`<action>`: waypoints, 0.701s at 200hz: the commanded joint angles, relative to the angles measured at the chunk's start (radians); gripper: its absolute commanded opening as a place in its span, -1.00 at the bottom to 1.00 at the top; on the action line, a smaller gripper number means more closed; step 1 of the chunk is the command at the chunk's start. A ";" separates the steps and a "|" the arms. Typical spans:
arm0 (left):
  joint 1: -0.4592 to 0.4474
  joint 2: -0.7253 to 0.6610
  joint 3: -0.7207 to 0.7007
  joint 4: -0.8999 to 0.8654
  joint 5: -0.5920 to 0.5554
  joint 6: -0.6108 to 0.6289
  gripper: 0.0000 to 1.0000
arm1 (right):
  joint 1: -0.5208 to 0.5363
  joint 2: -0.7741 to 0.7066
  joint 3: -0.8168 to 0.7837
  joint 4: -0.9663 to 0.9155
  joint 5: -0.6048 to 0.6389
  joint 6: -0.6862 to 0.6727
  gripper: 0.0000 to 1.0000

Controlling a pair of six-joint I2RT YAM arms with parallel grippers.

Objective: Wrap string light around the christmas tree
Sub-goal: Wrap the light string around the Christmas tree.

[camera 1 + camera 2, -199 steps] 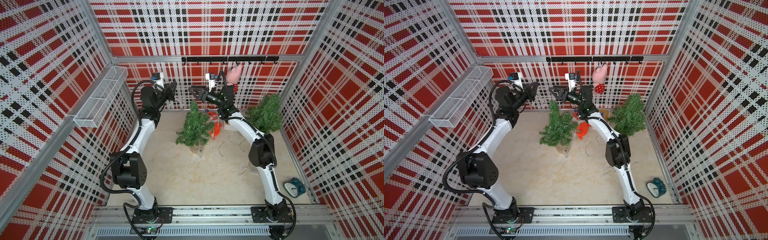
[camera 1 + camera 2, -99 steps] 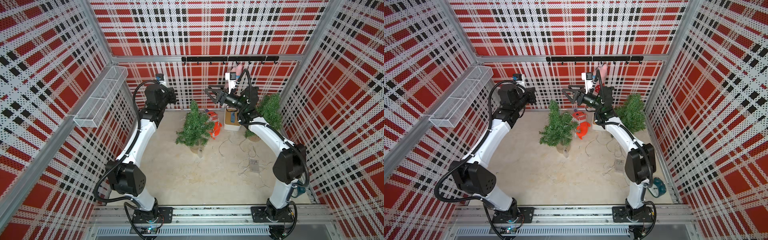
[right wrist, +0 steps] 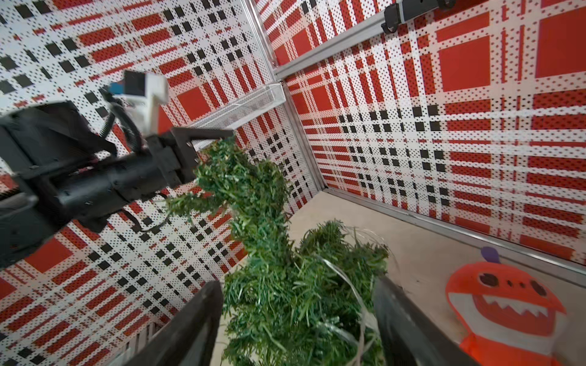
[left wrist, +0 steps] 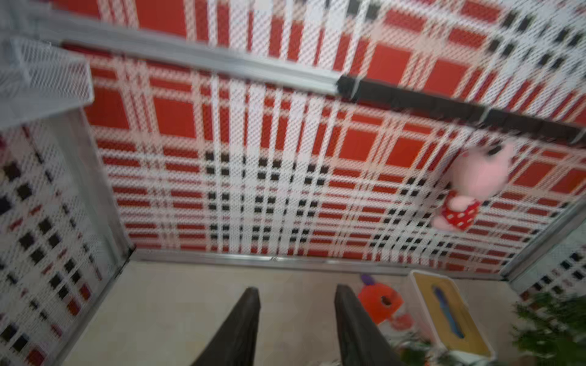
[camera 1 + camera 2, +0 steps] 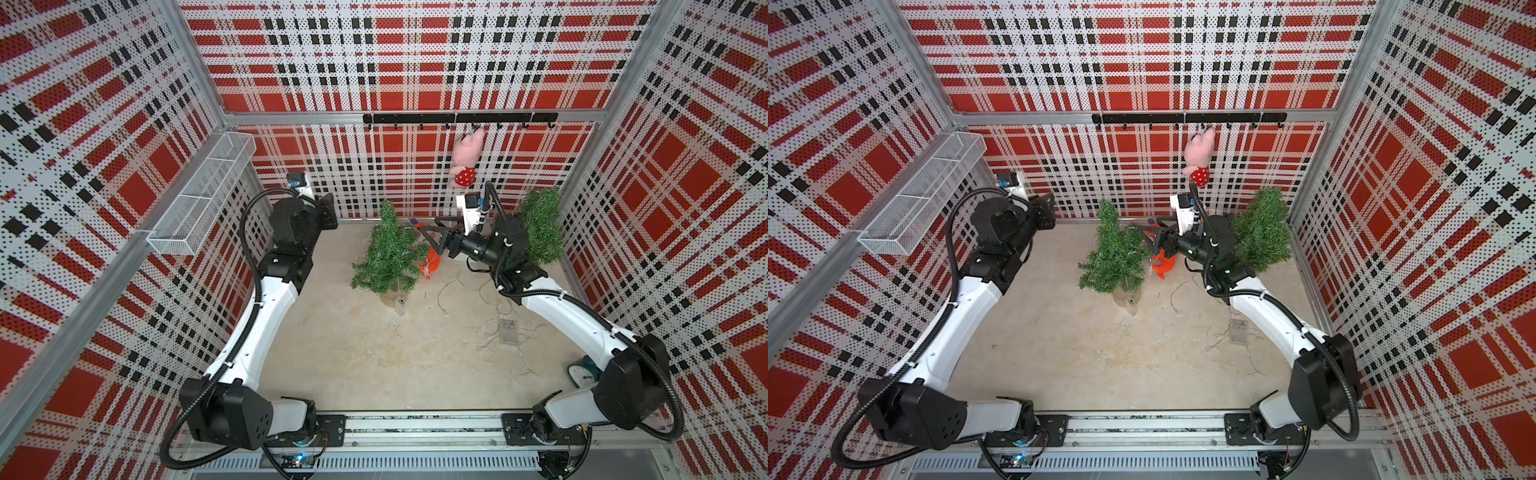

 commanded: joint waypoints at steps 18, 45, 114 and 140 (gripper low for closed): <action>0.049 0.055 -0.199 0.254 0.061 -0.067 0.41 | 0.141 -0.028 0.053 -0.185 0.217 -0.190 0.62; 0.024 0.166 -0.267 0.382 0.062 0.014 0.60 | 0.185 -0.006 0.090 -0.178 0.248 -0.207 0.66; 0.002 0.442 -0.241 0.518 0.317 0.259 0.73 | 0.189 -0.016 0.085 -0.178 0.224 -0.225 0.66; 0.000 0.497 -0.200 0.496 0.438 0.286 0.71 | 0.189 -0.020 0.071 -0.181 0.226 -0.232 0.66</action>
